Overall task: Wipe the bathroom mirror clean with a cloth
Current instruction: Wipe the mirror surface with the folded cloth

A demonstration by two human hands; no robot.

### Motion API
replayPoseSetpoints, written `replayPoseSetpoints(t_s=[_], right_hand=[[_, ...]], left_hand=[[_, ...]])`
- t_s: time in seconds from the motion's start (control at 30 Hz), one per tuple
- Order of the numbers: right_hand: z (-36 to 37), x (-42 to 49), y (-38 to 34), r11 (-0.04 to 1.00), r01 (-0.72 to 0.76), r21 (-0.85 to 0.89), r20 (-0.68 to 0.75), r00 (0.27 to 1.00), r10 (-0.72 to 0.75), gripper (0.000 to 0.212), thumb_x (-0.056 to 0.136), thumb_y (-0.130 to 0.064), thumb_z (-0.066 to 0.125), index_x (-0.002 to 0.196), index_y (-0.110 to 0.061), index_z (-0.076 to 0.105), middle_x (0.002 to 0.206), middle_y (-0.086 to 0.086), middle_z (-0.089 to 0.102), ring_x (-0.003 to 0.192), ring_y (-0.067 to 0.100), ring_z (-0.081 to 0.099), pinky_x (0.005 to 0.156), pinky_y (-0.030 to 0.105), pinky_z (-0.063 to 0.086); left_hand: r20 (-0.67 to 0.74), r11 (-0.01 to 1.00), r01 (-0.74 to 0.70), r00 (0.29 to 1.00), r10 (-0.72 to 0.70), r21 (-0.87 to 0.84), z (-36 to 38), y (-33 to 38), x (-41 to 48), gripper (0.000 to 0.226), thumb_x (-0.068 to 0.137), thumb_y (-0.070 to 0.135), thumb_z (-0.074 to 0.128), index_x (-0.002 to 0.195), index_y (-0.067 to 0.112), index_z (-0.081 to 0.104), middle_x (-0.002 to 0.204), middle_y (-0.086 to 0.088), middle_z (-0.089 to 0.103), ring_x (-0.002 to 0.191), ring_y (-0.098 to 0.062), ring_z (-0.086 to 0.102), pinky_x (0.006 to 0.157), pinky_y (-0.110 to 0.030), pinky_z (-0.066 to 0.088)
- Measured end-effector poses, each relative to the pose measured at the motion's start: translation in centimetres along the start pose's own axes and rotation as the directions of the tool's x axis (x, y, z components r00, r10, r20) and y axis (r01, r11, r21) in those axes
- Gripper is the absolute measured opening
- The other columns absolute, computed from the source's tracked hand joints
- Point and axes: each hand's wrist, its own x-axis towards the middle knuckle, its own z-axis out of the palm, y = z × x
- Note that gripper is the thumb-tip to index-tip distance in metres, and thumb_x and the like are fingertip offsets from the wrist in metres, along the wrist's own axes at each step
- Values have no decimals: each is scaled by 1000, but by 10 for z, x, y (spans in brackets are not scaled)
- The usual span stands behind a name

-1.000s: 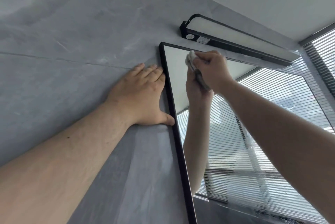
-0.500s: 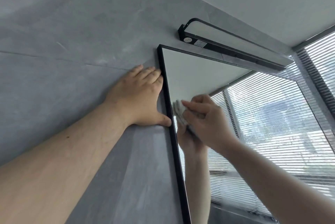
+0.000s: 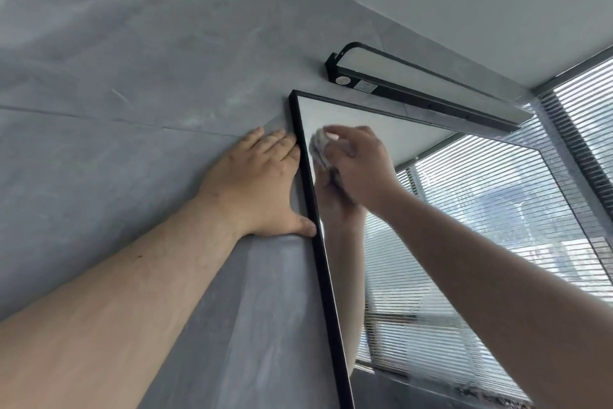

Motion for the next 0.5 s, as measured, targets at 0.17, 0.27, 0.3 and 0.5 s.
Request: replayPoseSetpoints(t_s=[0.17, 0.27, 0.3, 0.5], right_hand=[[21, 69, -13, 1000, 30, 4, -49, 998, -30, 29, 94, -19, 62, 120, -29, 72, 118, -1, 54, 111, 11, 56, 96, 17, 38], [23, 77, -12, 999, 49, 21, -37, 998, -49, 27, 92, -21, 65, 117, -26, 74, 114, -2, 56, 112, 13, 58, 103, 22, 41], [21, 72, -12, 998, 67, 21, -12, 998, -66, 27, 92, -21, 67, 117, -24, 74, 111, -3, 55, 109, 12, 57, 101, 17, 40], [-1, -7, 4, 980, 181, 84, 61, 981, -186, 23, 89, -24, 74, 111, -29, 73, 96, -7, 53, 91, -3, 52, 90, 14, 40]], left_hand=[[-25, 1000, -4, 1000, 3, -9, 1, 0, 0, 132, 56, 96, 37, 156, 12, 16, 165, -5, 12, 152, -18, 7, 124, -40, 2], [-30, 1000, -6, 1000, 6, -4, 2, 0, 0, 132, 57, 96, 39, 156, 11, 17, 165, -5, 14, 152, -19, 8, 124, -40, 1], [-34, 1000, -7, 999, 7, -1, 2, 0, 0, 131, 58, 95, 40, 156, 11, 17, 165, -5, 15, 152, -19, 9, 124, -40, 1], [-25, 1000, -10, 1000, 10, 10, 2, 0, -1, 132, 58, 96, 38, 156, 12, 15, 165, -5, 13, 152, -19, 7, 124, -40, 1]])
